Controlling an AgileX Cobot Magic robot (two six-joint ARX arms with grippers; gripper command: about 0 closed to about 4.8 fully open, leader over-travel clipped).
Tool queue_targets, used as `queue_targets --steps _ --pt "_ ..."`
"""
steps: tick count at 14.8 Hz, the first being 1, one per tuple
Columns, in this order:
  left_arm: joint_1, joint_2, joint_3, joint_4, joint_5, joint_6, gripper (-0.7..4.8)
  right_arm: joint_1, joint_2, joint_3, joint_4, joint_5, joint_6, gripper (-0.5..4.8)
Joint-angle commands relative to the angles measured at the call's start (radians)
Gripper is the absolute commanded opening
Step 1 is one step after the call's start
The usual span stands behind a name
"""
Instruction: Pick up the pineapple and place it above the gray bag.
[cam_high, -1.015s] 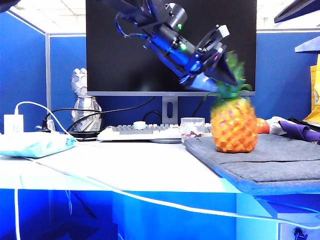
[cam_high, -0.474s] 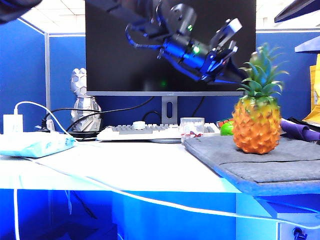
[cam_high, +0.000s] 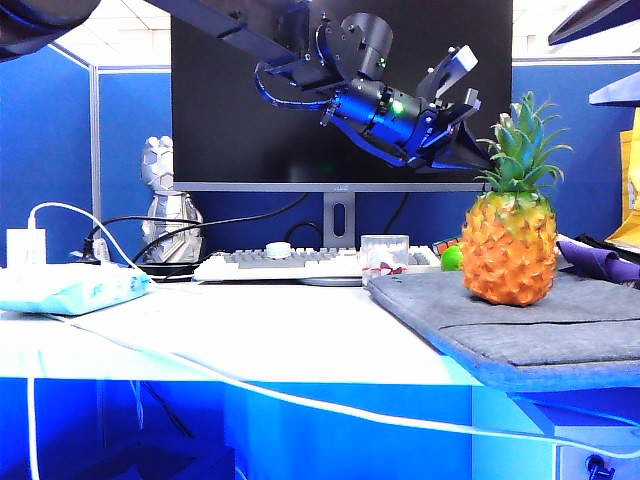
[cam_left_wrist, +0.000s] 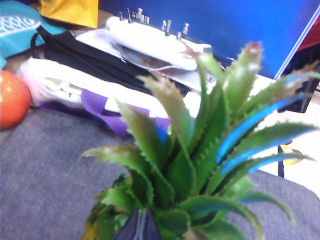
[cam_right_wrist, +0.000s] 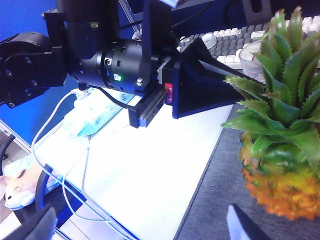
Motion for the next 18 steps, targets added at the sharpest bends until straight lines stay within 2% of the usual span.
queue_targets --steps 1,2,3,5,6,9,14,18 --pt "0.0 -0.005 0.003 0.061 0.005 0.0 0.18 0.0 -0.003 0.006 0.024 0.002 0.0 4.79" --pt "0.0 -0.005 0.003 0.058 0.006 -0.002 0.85 0.0 -0.003 0.006 0.024 0.002 0.0 4.79" --pt "0.0 -0.005 0.003 0.058 0.008 -0.003 1.8 0.0 -0.003 0.006 0.024 0.002 0.0 4.79" --pt "0.0 -0.005 0.003 0.057 0.008 -0.01 4.33 0.0 -0.003 0.006 0.024 0.002 0.0 4.79" --pt "0.001 -0.005 0.003 0.056 0.005 -0.045 4.79 0.0 -0.003 0.006 0.024 0.002 0.0 4.79" --pt "0.002 -0.005 0.003 0.038 0.002 -0.053 4.79 0.0 -0.003 0.006 0.024 0.001 0.0 4.79" --pt "0.04 -0.033 0.004 -0.134 0.039 -0.047 4.79 0.0 -0.003 0.006 0.021 0.001 0.0 4.79" --pt "0.122 -0.168 0.004 -0.467 0.05 0.071 4.79 0.0 -0.003 0.006 0.021 0.001 0.001 4.79"
